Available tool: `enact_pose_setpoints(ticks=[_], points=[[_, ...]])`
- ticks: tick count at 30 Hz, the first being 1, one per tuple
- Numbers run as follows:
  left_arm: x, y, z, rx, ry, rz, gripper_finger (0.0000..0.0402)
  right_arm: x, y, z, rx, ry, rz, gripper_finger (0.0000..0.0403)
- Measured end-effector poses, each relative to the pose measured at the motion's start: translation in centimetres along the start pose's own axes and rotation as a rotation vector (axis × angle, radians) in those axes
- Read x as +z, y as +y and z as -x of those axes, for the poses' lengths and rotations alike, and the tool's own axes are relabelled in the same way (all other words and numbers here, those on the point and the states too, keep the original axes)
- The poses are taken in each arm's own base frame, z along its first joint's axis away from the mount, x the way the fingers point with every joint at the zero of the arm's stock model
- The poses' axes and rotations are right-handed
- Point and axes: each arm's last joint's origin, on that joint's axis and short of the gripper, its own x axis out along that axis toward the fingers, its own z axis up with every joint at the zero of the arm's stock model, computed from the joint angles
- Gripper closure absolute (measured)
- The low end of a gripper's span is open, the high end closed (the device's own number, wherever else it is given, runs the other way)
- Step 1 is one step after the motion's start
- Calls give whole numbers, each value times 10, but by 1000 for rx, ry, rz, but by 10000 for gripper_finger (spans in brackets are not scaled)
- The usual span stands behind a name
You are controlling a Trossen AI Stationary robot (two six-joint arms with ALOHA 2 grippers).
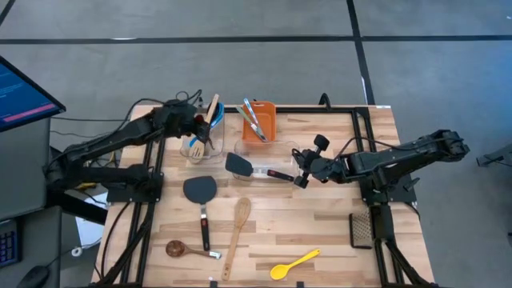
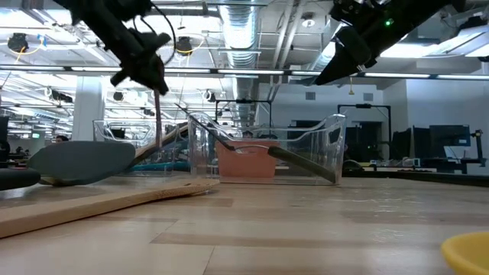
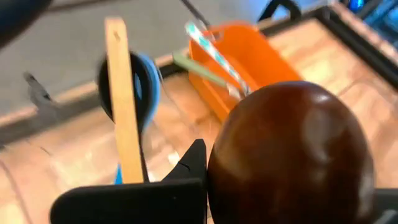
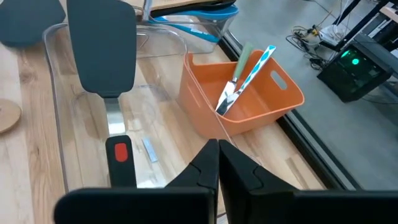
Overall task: Pick & Place Kitchen Items
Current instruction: Put the top dark brown spoon into the top transparent bin
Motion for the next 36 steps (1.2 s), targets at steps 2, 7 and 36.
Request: enact_pose_setpoints(ticks=[2, 7, 36], points=[[-3, 2, -11, 0, 52, 5, 396, 0, 0, 0, 0, 0, 0, 401], [-8, 9, -37, 54, 139, 16, 396, 0, 0, 0, 0, 0, 0, 402], [1, 35, -62, 226, 87, 75, 298, -2, 0, 0, -2, 17, 15, 402]])
